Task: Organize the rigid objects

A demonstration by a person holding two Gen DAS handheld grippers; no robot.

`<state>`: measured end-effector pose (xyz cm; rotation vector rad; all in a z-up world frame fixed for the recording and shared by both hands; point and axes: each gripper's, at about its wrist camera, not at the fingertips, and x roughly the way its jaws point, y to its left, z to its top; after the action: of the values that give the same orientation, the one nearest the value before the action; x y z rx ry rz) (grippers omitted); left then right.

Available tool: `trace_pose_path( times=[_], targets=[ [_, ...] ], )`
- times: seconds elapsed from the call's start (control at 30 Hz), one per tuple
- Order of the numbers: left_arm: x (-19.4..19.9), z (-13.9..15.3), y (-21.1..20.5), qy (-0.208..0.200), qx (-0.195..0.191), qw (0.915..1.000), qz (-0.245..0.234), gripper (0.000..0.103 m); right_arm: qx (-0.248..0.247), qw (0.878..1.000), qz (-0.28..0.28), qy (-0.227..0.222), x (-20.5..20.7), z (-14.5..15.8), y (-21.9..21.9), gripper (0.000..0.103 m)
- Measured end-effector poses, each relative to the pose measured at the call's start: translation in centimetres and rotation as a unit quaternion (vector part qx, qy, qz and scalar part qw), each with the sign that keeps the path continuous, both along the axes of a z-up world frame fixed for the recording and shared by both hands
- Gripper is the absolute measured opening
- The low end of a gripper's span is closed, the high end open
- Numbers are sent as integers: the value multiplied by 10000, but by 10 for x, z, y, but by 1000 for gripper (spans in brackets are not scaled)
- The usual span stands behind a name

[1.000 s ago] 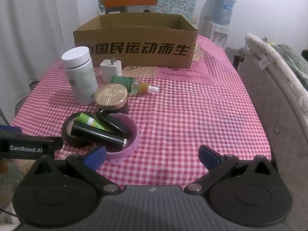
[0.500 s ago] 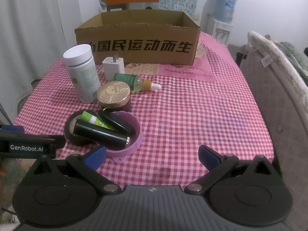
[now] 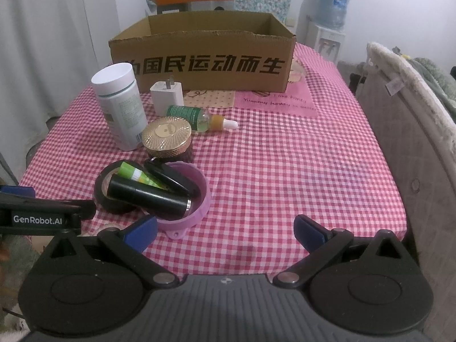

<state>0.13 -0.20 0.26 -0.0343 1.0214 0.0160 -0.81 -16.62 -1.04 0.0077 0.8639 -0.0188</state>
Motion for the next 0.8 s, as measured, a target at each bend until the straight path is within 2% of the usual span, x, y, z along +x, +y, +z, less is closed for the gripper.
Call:
trace_pose_path(
  times=[0.8],
  targets=[
    [-2,-4,1,28,23,10000,-16,103,16,10000,14,10,0,0,1,103]
  ],
)
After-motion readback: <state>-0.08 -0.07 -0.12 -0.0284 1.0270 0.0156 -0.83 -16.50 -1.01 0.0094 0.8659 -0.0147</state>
